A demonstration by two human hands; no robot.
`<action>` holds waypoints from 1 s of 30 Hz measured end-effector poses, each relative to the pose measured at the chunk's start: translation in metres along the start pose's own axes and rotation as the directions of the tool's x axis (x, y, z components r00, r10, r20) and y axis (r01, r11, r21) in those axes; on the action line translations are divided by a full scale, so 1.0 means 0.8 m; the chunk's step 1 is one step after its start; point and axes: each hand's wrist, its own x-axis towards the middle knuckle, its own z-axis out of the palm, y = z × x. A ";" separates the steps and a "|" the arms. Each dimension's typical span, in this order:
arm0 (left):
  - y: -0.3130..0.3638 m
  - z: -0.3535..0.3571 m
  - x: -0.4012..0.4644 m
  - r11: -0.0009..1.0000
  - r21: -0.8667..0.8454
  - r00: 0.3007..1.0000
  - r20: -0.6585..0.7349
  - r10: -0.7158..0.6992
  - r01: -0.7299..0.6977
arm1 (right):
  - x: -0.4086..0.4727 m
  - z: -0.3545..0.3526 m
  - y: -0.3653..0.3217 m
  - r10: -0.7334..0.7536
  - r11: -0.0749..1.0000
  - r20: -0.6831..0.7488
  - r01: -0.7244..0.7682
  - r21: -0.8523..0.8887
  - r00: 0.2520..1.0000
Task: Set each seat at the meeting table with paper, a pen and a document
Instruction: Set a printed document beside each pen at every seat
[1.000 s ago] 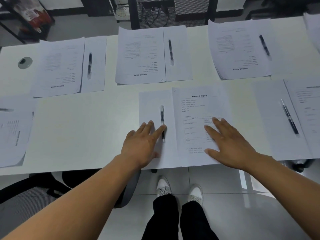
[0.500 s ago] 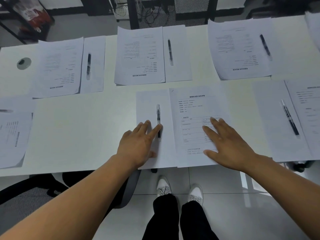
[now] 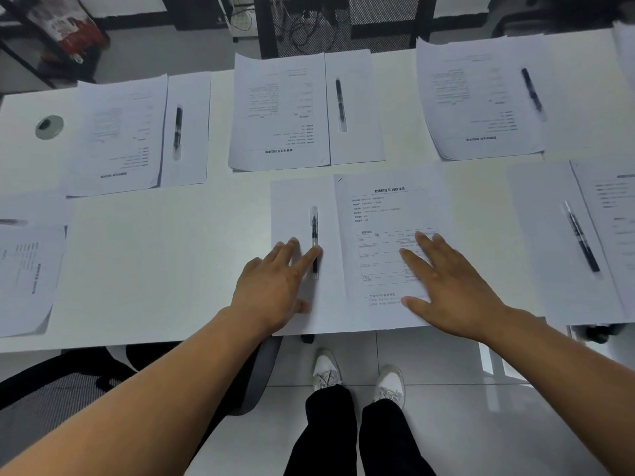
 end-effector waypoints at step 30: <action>-0.001 -0.012 -0.007 0.999 -0.033 1.000 0.021 -0.006 0.006 | -0.001 0.006 -0.002 0.037 0.999 -0.013 -0.037 0.009 0.999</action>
